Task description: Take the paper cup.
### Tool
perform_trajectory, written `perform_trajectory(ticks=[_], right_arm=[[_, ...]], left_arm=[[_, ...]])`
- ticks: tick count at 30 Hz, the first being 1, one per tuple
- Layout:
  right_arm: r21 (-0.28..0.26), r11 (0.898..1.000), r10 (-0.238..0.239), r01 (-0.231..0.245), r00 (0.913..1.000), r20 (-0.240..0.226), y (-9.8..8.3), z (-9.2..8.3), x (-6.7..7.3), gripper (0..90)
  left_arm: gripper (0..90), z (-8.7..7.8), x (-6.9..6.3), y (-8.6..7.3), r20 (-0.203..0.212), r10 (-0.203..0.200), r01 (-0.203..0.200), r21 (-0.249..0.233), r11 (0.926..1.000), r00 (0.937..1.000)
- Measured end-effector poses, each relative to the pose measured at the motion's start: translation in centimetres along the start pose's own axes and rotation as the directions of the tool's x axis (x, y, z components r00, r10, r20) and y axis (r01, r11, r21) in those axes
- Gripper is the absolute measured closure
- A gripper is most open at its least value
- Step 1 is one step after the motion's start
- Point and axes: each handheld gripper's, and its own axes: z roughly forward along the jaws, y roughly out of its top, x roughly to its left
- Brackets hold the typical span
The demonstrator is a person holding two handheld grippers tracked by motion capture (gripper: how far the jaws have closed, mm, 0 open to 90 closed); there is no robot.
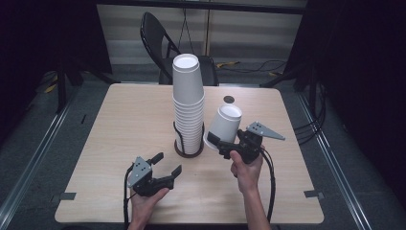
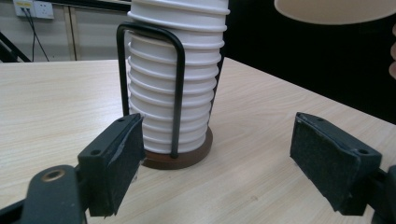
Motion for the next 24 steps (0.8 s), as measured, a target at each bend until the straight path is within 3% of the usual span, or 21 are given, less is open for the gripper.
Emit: perform_trajectory(ticks=[12,24], right_arm=[[0.010,0.997,0.081,-0.081,0.9953,-0.052,-2.6,0.2,0.5,14.4],[0.033,0.983,0.183,-0.181,0.9782,-0.097,-4.5,0.4,1.0,14.4]], left_arm=[[21.6,0.3,-0.2,0.1,0.041,0.007,-0.006,-0.007,1.0000,0.9991],[24.8,0.7,-0.5,0.1,0.028,0.032,-0.031,-0.034,0.9990,0.9991]])
